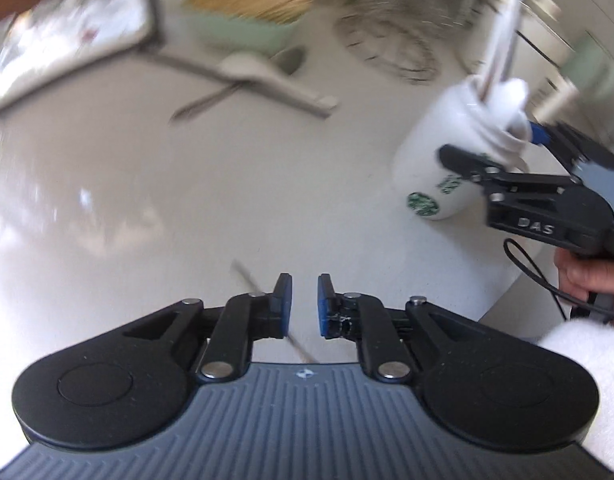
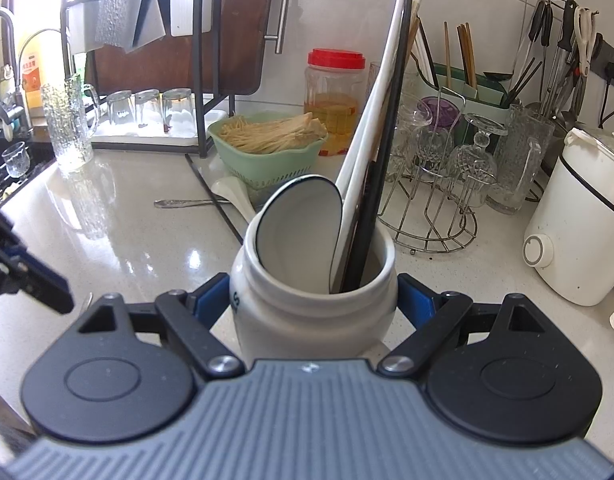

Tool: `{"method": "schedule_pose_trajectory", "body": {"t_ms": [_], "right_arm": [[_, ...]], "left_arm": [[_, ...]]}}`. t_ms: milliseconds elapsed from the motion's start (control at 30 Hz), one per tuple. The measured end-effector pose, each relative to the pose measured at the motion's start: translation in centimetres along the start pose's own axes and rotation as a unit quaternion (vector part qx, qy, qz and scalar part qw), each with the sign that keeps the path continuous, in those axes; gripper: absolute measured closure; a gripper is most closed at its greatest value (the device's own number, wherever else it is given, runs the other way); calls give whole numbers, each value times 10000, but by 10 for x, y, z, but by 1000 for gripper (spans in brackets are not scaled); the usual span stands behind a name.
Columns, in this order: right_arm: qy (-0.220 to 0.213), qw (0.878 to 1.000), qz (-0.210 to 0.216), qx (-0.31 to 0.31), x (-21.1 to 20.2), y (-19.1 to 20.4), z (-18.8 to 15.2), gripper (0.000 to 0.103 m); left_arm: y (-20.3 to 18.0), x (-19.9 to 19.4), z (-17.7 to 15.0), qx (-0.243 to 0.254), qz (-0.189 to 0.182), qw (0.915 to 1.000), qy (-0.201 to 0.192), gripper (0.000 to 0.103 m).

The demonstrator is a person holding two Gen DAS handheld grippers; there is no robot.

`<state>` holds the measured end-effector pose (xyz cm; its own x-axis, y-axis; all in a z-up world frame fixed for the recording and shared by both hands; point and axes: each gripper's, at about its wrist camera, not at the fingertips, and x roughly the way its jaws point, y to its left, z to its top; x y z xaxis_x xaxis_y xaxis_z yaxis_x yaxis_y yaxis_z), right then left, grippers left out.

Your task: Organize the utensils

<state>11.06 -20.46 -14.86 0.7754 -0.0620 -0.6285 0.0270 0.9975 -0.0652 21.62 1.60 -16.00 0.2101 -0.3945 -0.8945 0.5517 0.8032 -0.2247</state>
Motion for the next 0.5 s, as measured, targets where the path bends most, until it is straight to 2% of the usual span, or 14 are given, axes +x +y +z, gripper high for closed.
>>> {"method": "schedule_pose_trajectory", "body": {"t_ms": [133, 233, 367, 500], "right_arm": [[12, 10000, 4, -6, 0, 0, 0, 13], [23, 10000, 23, -9, 0, 0, 0, 12], [46, 9999, 86, -43, 1, -1, 1, 13], [50, 9999, 143, -75, 1, -3, 1, 13]], "left_arm": [[13, -1, -19, -781, -30, 9967, 222, 72], [22, 0, -33, -1381, -226, 9892, 430, 71], [35, 6, -49, -2227, -539, 9707, 731, 71], [43, 13, -61, -2952, -878, 9470, 914, 71]]}}
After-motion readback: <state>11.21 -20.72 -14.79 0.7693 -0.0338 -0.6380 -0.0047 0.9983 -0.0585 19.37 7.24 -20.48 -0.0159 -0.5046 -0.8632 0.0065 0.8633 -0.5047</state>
